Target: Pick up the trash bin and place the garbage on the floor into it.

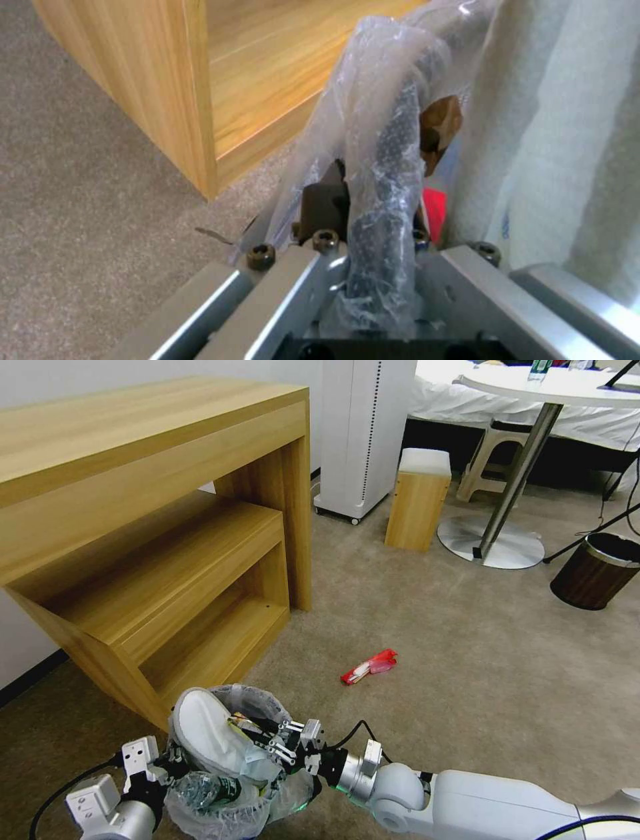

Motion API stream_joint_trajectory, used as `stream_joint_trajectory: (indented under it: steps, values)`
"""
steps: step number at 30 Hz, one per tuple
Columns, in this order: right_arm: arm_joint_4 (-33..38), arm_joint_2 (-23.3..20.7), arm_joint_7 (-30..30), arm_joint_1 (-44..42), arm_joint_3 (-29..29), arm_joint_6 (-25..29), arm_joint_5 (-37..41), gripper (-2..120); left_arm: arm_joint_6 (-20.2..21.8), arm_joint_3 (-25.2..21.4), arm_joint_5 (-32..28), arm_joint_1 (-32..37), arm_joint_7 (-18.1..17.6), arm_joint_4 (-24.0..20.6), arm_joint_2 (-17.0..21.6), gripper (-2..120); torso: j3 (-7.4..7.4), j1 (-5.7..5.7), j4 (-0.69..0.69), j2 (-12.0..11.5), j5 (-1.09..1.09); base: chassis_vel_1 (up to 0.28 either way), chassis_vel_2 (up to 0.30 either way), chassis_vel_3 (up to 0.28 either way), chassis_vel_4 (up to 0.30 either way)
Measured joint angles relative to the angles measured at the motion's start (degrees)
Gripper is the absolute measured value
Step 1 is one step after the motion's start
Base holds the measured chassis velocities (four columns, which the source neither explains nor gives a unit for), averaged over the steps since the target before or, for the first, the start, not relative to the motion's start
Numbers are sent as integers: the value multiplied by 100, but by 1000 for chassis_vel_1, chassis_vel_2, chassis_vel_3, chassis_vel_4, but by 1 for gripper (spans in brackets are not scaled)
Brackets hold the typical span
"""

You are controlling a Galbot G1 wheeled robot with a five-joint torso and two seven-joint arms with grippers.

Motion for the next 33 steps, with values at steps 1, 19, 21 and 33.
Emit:
stream_joint_trajectory:
  steps: [1,19,21,33]
  values:
    - [0,0,0,0,0,0,0,45,0,0,0,0,0,0,0,1,0,0,0,0,0,0,0,0,0]
    - [447,-58,955,-314,1143,-318,-130,100,-8,-62,-23,-79,-7,156,38,1,0,0,0,0,0,0,0,0,0]
    - [447,-68,1074,-335,1247,-376,-157,100,-9,-70,-23,-84,-8,155,37,1,0,0,0,0,0,0,0,0,0]
    - [481,-527,3533,-778,2662,-1608,-488,100,-23,-124,147,-84,-5,138,-10,1,0,0,0,0,1,0,0,0,0]
